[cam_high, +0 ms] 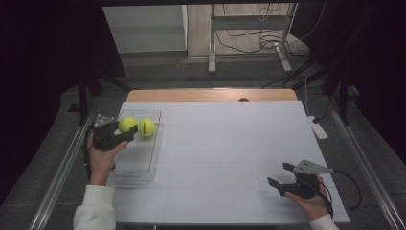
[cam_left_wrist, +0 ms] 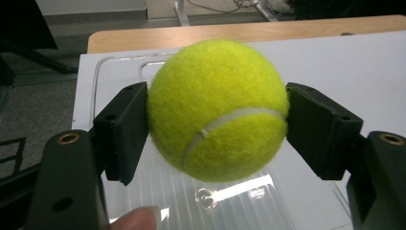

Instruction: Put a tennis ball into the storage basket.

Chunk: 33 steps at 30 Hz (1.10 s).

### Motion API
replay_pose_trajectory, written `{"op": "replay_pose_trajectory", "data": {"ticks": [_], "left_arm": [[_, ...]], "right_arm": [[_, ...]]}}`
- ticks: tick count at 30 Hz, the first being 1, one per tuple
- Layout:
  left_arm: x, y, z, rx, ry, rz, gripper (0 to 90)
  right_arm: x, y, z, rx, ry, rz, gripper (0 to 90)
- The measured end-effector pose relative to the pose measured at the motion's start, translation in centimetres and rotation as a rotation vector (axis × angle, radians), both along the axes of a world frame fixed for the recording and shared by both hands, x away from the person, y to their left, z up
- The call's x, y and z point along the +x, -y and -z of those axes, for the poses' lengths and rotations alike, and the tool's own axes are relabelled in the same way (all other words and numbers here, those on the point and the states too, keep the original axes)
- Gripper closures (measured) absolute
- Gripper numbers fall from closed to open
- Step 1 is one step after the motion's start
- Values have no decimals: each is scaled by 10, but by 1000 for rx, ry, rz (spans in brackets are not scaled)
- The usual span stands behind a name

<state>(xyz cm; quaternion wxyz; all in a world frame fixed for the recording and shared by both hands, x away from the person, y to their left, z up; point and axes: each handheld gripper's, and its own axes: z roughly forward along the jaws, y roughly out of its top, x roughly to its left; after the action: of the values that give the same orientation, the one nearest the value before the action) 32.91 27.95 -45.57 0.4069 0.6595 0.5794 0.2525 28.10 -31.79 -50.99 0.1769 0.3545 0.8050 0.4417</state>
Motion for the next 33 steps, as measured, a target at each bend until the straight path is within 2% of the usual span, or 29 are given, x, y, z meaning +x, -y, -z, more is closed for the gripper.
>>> {"op": "replay_pose_trajectory", "data": {"ticks": [4, 8, 17, 33], "left_arm": [[0, -1, 1, -1, -12, -1, 275], [0, -1, 4, 23, -35, -1, 275], [-1, -4, 7, 23, -64, 1, 275], [2, -8, 17, 53, -153, 3, 274]], "right_arm": [[0, 0, 0, 0, -1, 0, 145], [0, 0, 0, 0, -1, -3, 145], [0, 1, 0, -1, -3, 1, 145], [0, 1, 0, 0, -2, 0, 145]]}}
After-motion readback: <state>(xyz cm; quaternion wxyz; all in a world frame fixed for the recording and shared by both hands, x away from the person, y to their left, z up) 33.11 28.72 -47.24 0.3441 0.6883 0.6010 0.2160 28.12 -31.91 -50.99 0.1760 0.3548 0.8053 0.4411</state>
